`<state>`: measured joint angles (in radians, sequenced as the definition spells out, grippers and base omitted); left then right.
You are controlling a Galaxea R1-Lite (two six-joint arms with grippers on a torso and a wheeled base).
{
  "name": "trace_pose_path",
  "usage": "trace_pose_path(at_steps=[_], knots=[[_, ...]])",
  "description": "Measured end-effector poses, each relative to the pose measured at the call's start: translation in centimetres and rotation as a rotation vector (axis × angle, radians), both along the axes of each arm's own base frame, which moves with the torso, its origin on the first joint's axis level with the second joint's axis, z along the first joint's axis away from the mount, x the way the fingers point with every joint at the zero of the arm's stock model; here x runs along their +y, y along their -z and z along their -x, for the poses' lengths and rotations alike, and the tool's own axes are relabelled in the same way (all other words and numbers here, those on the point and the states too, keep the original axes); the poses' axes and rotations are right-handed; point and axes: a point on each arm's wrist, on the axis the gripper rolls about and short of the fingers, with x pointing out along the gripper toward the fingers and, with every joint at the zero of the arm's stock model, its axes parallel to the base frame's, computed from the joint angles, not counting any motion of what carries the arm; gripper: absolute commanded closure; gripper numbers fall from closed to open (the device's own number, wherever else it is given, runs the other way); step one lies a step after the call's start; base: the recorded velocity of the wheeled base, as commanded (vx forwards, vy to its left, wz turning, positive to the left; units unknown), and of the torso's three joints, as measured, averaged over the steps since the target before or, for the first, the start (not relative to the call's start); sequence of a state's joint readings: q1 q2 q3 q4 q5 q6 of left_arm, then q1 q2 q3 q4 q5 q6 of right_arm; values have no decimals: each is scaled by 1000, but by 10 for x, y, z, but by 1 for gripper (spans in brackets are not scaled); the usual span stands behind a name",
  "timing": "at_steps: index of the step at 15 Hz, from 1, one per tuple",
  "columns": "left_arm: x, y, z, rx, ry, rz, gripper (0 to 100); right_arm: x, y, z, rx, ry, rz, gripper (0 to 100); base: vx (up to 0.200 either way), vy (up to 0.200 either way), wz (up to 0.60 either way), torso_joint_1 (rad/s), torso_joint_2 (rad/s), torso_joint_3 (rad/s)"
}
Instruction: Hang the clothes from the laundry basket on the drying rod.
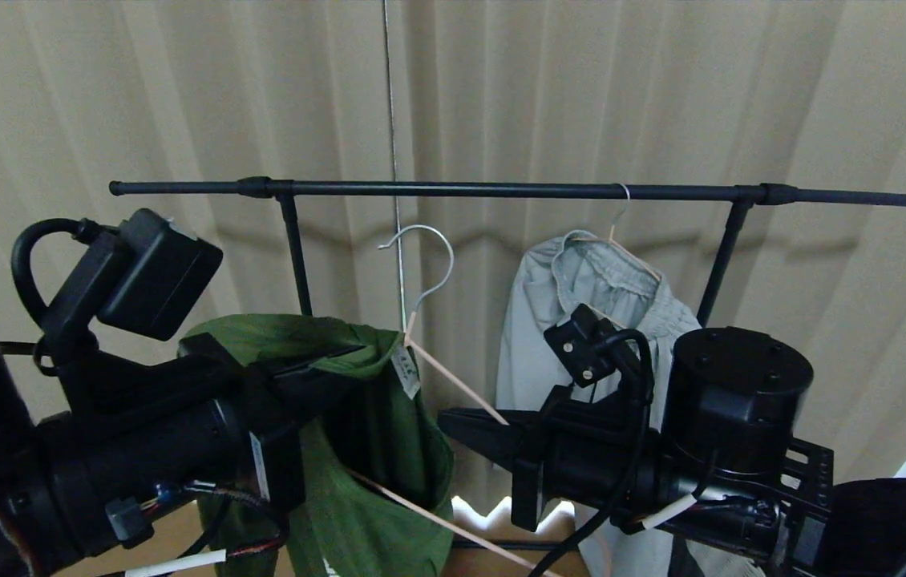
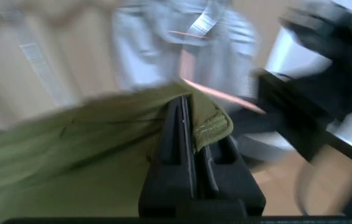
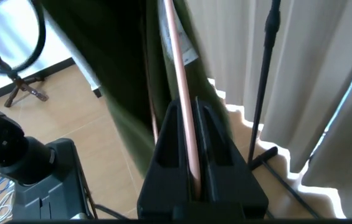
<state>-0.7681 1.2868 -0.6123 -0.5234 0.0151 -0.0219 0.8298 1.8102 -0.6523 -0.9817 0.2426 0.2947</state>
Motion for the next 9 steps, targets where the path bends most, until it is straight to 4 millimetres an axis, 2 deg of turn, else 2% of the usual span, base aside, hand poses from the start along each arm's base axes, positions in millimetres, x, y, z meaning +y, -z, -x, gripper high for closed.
trace_pose_path(at_steps=[3, 4, 9], knots=[[3, 4, 4, 6, 41, -1, 100, -5, -5, 4, -3, 0, 13, 100, 0, 0, 0, 0, 0, 0], [3, 5, 5, -2, 44, 4, 0, -7, -8, 6, -14, -2, 19, 100, 0, 0, 0, 0, 0, 0], [6, 16, 17, -53, 84, 2, 0, -15, -18, 8, -56, 11, 14, 100, 0, 0, 0, 0, 0, 0]])
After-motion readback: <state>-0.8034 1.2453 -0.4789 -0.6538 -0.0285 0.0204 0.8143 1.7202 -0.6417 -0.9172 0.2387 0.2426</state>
